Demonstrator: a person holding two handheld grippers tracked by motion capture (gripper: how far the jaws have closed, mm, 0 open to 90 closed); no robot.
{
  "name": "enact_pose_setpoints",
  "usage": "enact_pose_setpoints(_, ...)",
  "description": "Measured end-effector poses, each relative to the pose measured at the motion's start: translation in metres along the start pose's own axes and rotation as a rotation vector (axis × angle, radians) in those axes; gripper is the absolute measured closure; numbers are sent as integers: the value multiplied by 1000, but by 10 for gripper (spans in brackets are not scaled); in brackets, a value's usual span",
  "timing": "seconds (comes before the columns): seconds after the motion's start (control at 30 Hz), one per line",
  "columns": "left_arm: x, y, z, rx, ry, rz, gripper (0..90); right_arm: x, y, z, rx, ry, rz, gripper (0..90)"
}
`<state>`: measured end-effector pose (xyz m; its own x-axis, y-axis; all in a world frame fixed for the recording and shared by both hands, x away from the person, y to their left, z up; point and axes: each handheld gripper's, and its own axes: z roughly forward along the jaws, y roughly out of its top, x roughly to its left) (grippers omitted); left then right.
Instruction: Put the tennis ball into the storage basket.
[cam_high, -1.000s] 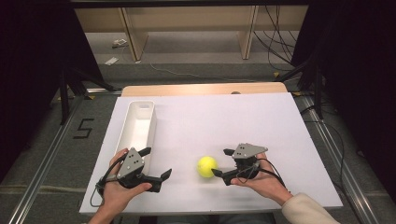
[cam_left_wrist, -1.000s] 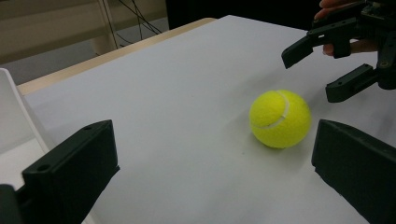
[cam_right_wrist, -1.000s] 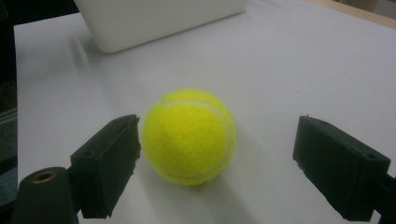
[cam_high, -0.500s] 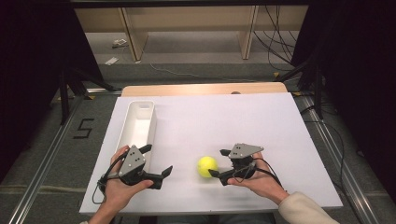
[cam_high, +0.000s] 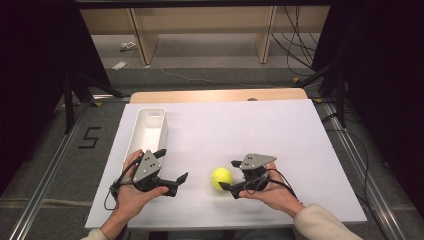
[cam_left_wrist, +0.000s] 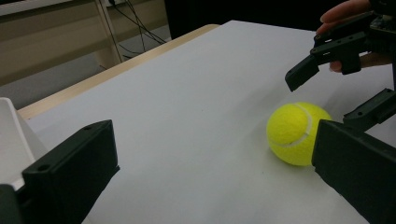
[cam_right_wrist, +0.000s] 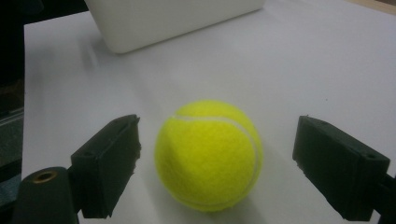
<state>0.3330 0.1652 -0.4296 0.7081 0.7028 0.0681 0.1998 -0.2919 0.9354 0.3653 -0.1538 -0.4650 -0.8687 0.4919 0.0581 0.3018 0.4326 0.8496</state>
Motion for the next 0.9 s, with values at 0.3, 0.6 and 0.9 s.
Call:
enact_pose_setpoints(0.3, -1, 0, -1, -4, -3, -6, 0, -1, 1, 10, 17, 9, 3, 155)
enact_pose_setpoints(0.6, -1, -1, -1, 0, -3, -7, 0, 0, 0, 18, 39, 22, 0, 156)
enact_pose_setpoints(0.9, 0, -2, -1, 3, 1, -8, 0, -1, -2, 25, 58, 34, -3, 160)
